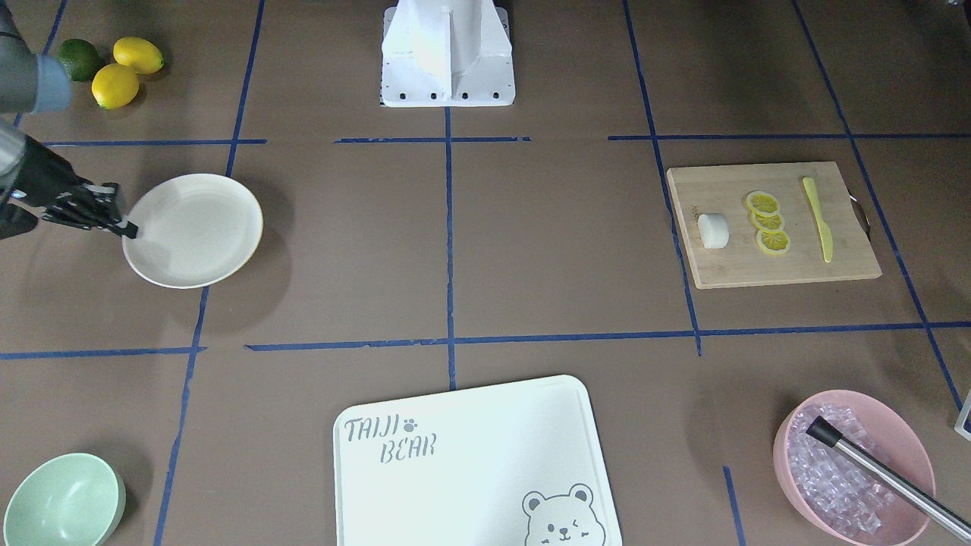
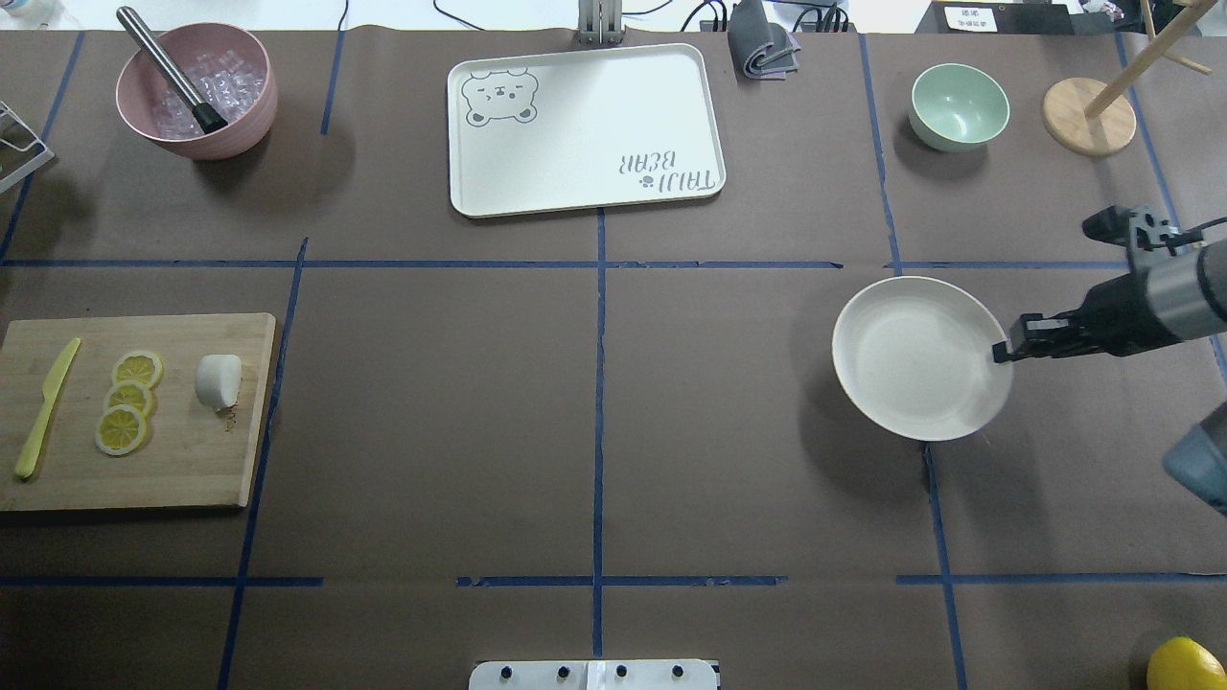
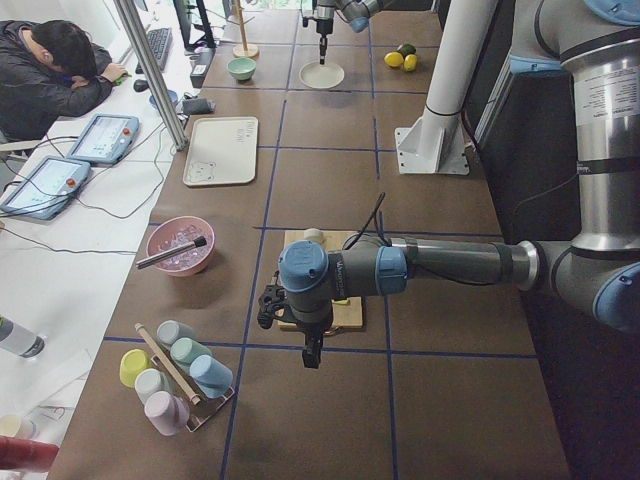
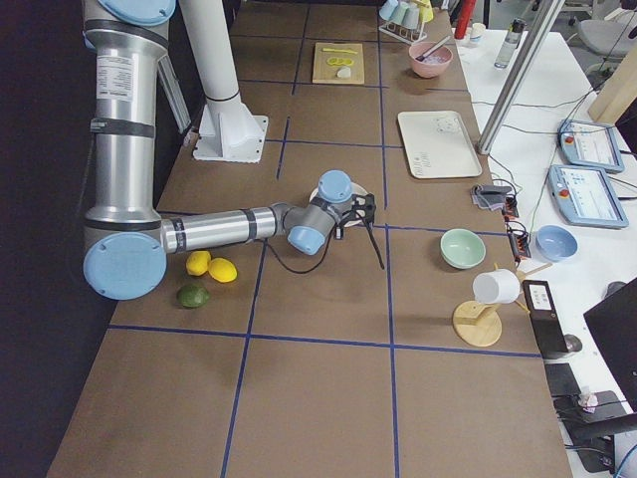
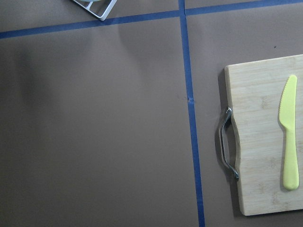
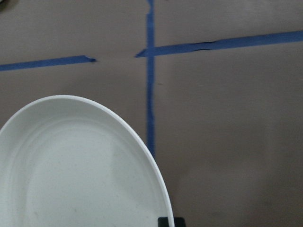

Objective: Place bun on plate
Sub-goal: 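Slide the white plate with the right gripper toward the table center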

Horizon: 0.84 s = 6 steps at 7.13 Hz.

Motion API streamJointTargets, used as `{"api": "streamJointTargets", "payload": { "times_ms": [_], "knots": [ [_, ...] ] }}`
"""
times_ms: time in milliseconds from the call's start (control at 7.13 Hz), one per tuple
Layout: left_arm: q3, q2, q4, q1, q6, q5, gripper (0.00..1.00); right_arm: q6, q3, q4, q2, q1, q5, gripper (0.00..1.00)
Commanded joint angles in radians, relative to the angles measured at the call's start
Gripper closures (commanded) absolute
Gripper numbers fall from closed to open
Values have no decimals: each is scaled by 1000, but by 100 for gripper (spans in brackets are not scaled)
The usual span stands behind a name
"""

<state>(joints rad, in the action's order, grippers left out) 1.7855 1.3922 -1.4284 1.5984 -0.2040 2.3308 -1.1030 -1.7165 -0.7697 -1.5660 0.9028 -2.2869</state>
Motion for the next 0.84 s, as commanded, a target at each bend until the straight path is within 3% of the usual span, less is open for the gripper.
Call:
{"api": "streamJointTargets", "payload": {
  "times_ms": [0, 280, 421, 701],
  "knots": [
    [-2, 1, -1, -2, 0, -1, 0, -154, -6, -210, 220, -135, 126, 100],
    [-2, 1, -1, 0, 0, -1, 0, -303, 26, -355, 410, -292, 290, 100],
    [0, 1, -3, 0, 0, 1, 0, -366, 107, -412, 543, -336, 355, 100],
    [-2, 2, -3, -2, 0, -1, 0, -402, 141, -405, 575, -375, 385, 98]
  ]
}}
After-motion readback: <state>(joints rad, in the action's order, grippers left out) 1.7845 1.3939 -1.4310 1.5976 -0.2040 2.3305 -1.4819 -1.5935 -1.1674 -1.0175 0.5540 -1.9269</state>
